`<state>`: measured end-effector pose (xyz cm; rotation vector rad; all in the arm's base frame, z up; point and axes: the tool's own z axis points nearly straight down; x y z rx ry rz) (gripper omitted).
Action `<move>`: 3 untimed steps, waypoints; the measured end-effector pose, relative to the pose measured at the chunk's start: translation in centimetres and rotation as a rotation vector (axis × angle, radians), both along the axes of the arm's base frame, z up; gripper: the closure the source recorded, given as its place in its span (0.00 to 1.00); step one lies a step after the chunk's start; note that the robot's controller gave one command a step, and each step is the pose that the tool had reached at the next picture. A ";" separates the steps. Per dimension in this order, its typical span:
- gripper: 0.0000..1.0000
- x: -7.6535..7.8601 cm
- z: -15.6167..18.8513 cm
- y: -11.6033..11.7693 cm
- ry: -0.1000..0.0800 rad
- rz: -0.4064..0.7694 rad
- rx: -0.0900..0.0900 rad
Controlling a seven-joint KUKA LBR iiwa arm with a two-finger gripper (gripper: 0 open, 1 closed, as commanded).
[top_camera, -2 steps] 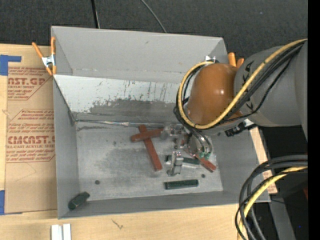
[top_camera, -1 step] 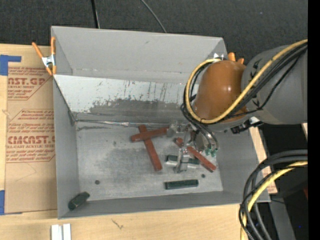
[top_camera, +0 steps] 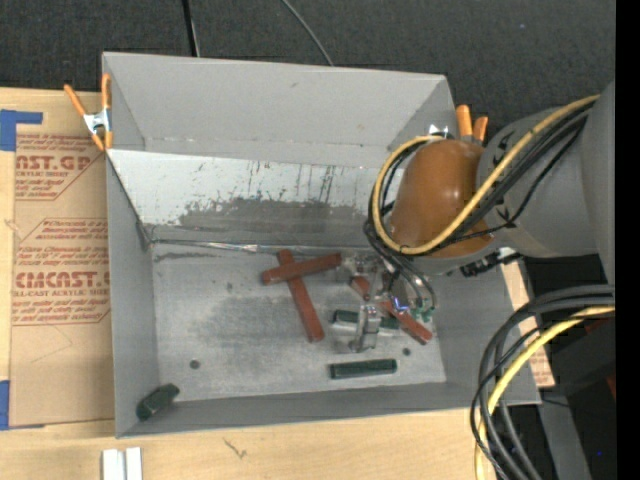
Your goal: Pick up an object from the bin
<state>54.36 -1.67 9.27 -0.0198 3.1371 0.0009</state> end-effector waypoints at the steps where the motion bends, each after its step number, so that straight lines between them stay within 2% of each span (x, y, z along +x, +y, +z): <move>1: 1.00 0.1 -2.2 -1.9 0.005 -0.066 0.000; 3: 1.00 0.1 -1.9 -1.8 0.007 -0.067 0.001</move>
Offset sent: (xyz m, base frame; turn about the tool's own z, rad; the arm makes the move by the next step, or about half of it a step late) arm 0.0000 0.0000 0.0000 0.0000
